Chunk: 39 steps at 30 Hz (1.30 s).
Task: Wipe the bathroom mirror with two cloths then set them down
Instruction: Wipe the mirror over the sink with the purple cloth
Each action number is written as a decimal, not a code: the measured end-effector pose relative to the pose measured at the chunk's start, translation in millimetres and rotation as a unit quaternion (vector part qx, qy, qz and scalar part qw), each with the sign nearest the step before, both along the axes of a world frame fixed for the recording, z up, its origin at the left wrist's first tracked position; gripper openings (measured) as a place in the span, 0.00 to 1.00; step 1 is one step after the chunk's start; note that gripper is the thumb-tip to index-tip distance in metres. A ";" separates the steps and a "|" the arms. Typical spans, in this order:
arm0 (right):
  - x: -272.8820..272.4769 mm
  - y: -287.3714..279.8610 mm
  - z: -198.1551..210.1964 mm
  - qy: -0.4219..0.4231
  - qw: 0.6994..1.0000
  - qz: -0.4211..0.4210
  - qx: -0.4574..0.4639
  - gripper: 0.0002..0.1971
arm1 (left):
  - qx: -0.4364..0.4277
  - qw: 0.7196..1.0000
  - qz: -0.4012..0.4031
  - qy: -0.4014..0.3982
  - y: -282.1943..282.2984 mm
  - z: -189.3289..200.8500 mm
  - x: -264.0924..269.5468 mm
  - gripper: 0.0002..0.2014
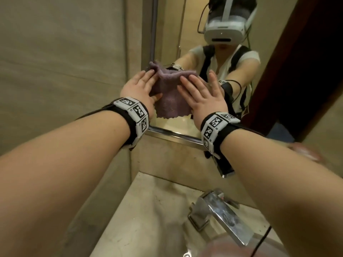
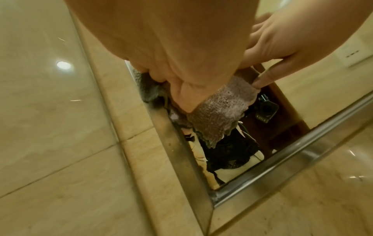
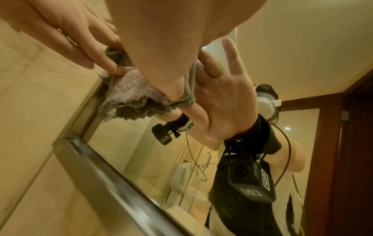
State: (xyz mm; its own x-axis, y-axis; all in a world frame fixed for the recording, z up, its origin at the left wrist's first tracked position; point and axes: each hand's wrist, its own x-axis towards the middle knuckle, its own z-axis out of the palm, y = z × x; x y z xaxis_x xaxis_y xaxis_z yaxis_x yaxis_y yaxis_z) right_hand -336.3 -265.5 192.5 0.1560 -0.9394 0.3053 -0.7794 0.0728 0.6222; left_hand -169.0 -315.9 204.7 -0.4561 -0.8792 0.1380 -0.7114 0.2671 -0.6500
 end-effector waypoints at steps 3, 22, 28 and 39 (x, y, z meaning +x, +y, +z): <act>9.9 -1.3 3.7 -0.004 1.000 0.000 0.006 0.37 | -0.001 1.000 0.010 -0.028 0.3 4.3 1.7 0.26; -85.5 44.9 19.5 0.032 0.998 -0.029 -0.041 0.36 | -0.049 0.990 -0.134 0.010 24.6 17.0 -53.7 0.24; -139.2 85.7 37.2 0.041 0.994 -0.081 -0.059 0.35 | -0.067 0.982 -0.174 0.027 52.0 28.3 -109.5 0.25; -231.1 158.2 51.7 -0.004 0.981 -0.172 -0.087 0.36 | -0.097 0.961 -0.255 0.048 106.9 52.1 -213.1 0.26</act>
